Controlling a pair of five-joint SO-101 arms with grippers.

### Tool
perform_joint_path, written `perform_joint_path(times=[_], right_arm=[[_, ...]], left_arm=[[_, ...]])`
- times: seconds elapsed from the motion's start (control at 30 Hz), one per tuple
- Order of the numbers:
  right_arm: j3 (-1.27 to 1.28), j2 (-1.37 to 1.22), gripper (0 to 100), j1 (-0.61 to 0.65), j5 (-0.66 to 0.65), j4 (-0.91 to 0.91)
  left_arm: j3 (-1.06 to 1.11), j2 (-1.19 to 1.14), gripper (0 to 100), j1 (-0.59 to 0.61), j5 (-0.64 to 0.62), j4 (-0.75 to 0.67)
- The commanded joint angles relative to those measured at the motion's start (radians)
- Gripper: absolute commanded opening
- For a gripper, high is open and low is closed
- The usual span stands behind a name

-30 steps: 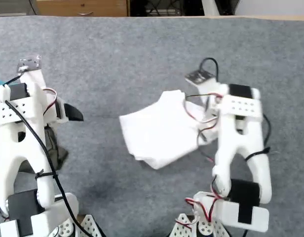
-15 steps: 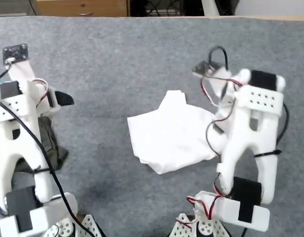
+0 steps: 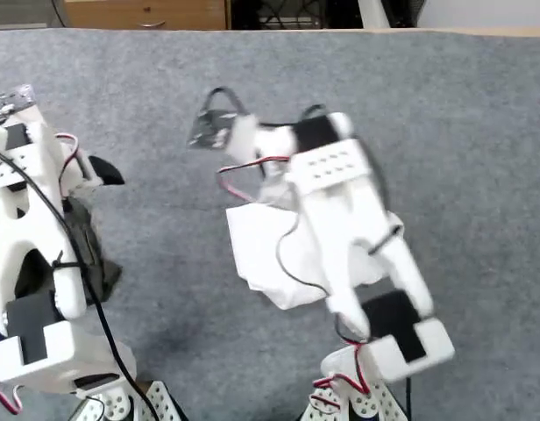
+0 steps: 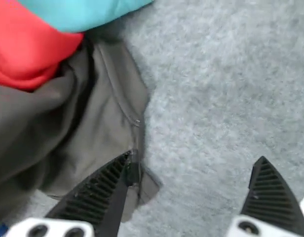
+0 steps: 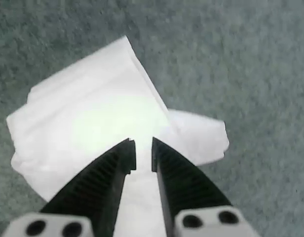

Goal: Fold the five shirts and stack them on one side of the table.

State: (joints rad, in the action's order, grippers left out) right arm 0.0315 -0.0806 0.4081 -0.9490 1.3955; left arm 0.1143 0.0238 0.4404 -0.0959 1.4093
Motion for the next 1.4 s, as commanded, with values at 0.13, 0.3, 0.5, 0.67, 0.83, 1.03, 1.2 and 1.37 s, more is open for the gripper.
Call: perform_joint_path(times=[0.13, 0.3, 0.5, 0.67, 0.83, 1.03, 1.2, 1.37], right_arm=[[-0.246, -0.314, 14.2, 0.104, -0.023, -0.012], [-0.443, -0.506, 14.2, 0.11, -0.025, 0.068], [-0.558, -0.662, 14.1, 0.112, -0.025, 0.077], [-0.573, -0.694, 4.7, 0.107, -0.048, 0.054], [-0.584, -0.688, 1.8, 0.092, -0.051, 0.06], [-0.611, -0.595, 1.5, 0.091, -0.048, 0.107], [-0.616, -0.478, 1.5, 0.052, -0.048, 0.178], [-0.616, -0.352, 1.6, 0.037, -0.051, 0.209]], left_arm=[[0.045, 0.009, 35, 0.019, 0.118, -0.055], [0.073, 0.008, 35, 0.076, 0.14, -0.083], [0.104, 0.006, 35, 0.085, 0.14, -0.086], [0.147, 0.006, 35, 0.085, 0.141, -0.141], [0.186, 0.006, 35, 0.085, 0.141, -0.186], [0.185, 0.006, 35, 0.085, 0.141, -0.183], [0.185, 0.006, 35, 0.085, 0.141, -0.181], [0.185, 0.006, 35, 0.085, 0.141, -0.176]])
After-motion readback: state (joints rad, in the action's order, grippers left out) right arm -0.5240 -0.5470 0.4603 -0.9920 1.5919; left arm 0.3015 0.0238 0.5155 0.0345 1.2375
